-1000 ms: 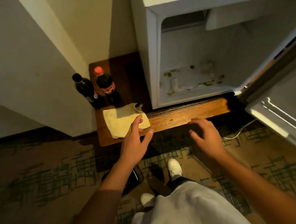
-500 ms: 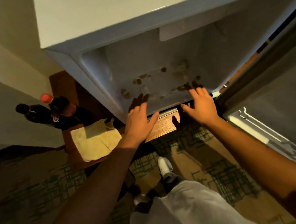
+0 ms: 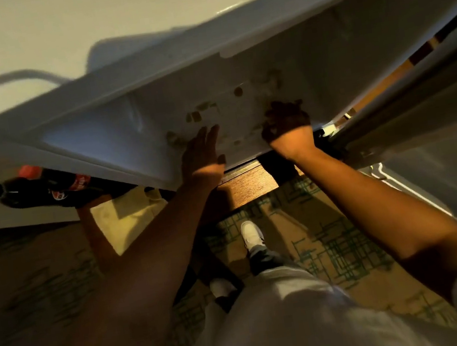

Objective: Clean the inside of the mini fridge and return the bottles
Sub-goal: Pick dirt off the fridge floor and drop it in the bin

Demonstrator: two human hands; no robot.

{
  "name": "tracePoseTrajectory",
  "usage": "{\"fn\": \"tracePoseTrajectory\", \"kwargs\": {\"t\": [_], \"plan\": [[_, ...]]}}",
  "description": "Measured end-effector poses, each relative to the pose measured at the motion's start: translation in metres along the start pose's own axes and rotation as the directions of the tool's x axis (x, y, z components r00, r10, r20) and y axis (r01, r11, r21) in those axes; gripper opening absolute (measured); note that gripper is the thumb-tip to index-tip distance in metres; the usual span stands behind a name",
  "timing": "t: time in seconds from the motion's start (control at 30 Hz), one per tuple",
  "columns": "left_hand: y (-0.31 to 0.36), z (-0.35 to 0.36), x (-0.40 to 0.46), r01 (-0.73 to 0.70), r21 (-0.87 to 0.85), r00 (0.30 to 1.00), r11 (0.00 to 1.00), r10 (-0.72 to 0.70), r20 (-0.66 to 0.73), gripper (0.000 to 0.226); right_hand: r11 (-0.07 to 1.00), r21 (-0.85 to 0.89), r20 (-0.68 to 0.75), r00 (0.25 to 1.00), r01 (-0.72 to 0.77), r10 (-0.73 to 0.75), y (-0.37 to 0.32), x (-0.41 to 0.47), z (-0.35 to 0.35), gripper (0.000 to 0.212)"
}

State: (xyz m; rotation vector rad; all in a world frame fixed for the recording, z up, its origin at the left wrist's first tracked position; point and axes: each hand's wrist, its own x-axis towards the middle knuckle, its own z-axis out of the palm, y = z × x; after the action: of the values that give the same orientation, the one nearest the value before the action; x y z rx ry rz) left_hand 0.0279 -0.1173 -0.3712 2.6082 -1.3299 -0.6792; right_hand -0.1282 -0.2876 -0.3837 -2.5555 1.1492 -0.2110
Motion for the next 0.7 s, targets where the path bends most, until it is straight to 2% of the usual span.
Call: {"fn": "tracePoseTrajectory", "kwargs": {"t": [0.1,0.17,0.27,0.4,0.57,0.63,0.7], "plan": [[-0.004,-0.002,0.003,-0.031,0.038,0.999,0.999,0.03,0.016,0.065,0.997,0.053,-0.038,0.997,-0.06,0.062,-0.004,0.002,-0.003,0.043],[-0.005,-0.004,0.007,-0.037,0.046,0.999,0.998,0.038,-0.021,0.064,0.989,0.078,-0.009,0.992,-0.124,0.125,-0.003,0.007,-0.003,0.044],[-0.003,-0.009,0.012,-0.031,0.069,0.999,0.997,0.032,-0.015,0.066,0.985,0.006,0.128,0.977,-0.171,0.169,-0.002,0.018,-0.004,0.06],[-0.004,-0.009,0.017,-0.014,0.1,1.0,0.995,0.013,0.012,0.039,0.972,-0.152,0.215,0.954,-0.177,0.207,-0.002,0.026,-0.001,0.045],[-0.004,-0.011,0.019,0.016,0.119,1.0,0.993,-0.018,0.017,0.023,0.974,-0.107,0.088,0.974,-0.198,0.208,-0.001,0.013,0.004,0.022],[-0.004,-0.013,0.017,0.023,0.105,1.0,0.994,-0.022,-0.013,0.022,0.975,-0.132,0.049,0.981,-0.181,0.189,0.002,0.01,0.003,0.019],[-0.007,-0.017,0.017,0.033,0.112,0.997,0.993,-0.026,-0.068,0.02,0.968,-0.17,0.086,0.976,-0.184,0.2,0.002,0.012,0.001,0.022]]}}
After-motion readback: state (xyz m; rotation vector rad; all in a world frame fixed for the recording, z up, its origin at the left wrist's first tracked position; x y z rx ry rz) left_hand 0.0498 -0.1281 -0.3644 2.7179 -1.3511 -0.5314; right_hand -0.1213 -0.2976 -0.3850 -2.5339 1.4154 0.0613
